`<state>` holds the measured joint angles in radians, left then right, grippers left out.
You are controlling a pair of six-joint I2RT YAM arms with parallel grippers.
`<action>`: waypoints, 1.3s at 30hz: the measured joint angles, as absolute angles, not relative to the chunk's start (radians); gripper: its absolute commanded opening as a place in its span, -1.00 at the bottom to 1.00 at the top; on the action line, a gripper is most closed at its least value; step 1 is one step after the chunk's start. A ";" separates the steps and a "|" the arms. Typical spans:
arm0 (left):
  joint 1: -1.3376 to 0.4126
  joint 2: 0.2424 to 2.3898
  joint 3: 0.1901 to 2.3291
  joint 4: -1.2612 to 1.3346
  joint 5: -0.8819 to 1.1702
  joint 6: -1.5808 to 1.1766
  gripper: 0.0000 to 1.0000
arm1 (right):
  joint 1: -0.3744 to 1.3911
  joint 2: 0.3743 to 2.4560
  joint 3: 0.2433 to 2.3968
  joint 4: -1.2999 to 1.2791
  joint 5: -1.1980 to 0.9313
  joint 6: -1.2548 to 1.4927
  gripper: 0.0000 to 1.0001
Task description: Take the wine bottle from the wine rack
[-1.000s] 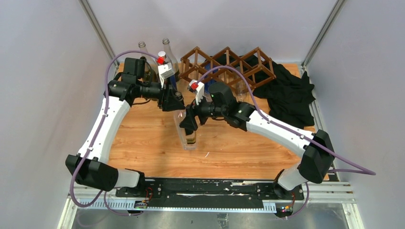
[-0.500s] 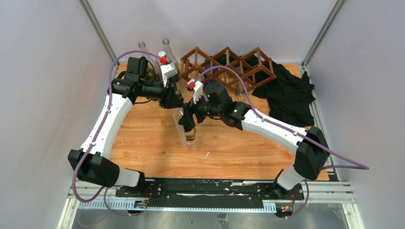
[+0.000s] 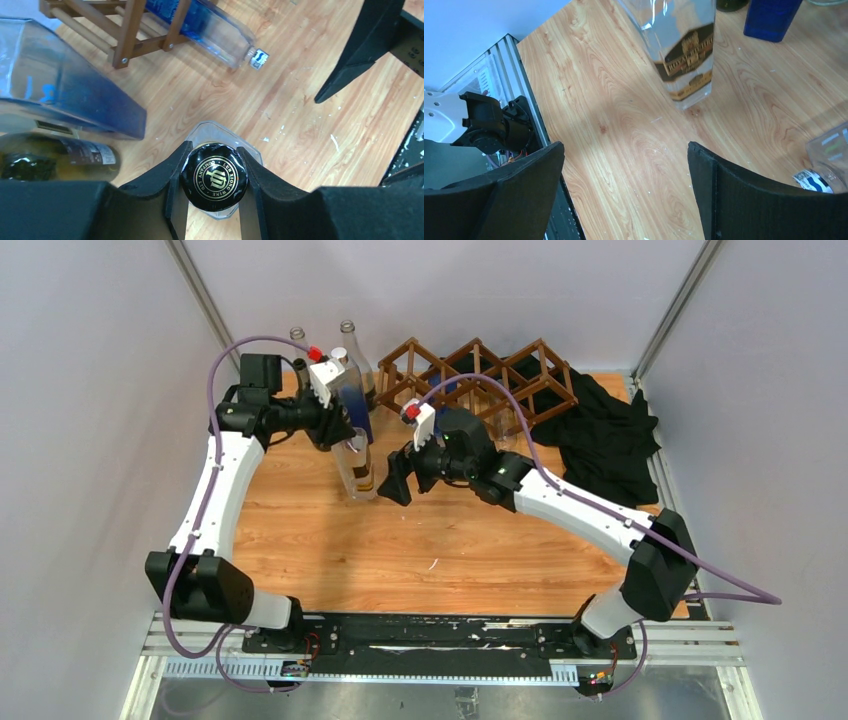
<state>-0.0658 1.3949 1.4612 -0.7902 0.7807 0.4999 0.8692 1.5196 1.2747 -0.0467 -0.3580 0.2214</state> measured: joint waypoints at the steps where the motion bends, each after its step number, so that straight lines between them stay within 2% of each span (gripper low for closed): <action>1: -0.065 1.395 1.461 -0.785 0.780 0.501 -1.00 | 0.865 1.515 1.268 -0.046 -0.358 0.223 0.92; 12: 0.108 1.473 1.457 -0.704 0.762 0.502 -1.00 | 0.728 1.447 1.218 -0.078 -0.327 0.309 0.92; 23: 0.138 1.568 1.444 -0.573 0.762 0.490 -0.99 | 0.654 1.420 1.183 -0.120 -0.206 0.382 0.89; 25: 0.138 1.573 1.439 -0.546 0.761 0.490 -0.78 | 0.640 1.421 1.182 -0.141 -0.162 0.401 0.88; 30: 0.139 1.576 1.426 -0.496 0.749 0.467 0.13 | 0.592 1.470 1.183 -0.160 -0.072 0.464 0.88; 35: 0.140 1.566 1.416 -0.439 0.737 0.437 0.86 | 0.581 1.604 1.208 -0.165 -0.013 0.506 0.88; 36: 0.141 1.558 1.410 -0.434 0.736 0.434 0.98 | 0.581 1.633 1.219 -0.165 -0.004 0.515 0.88; 39: 0.142 1.523 1.393 -0.426 0.732 0.424 1.00 | 0.579 1.699 1.238 -0.148 0.009 0.541 0.88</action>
<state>0.1417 1.5227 1.3933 -0.4255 0.7322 0.4236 0.5793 1.6985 1.2385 -0.1482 0.0093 0.5407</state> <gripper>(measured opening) 0.987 0.940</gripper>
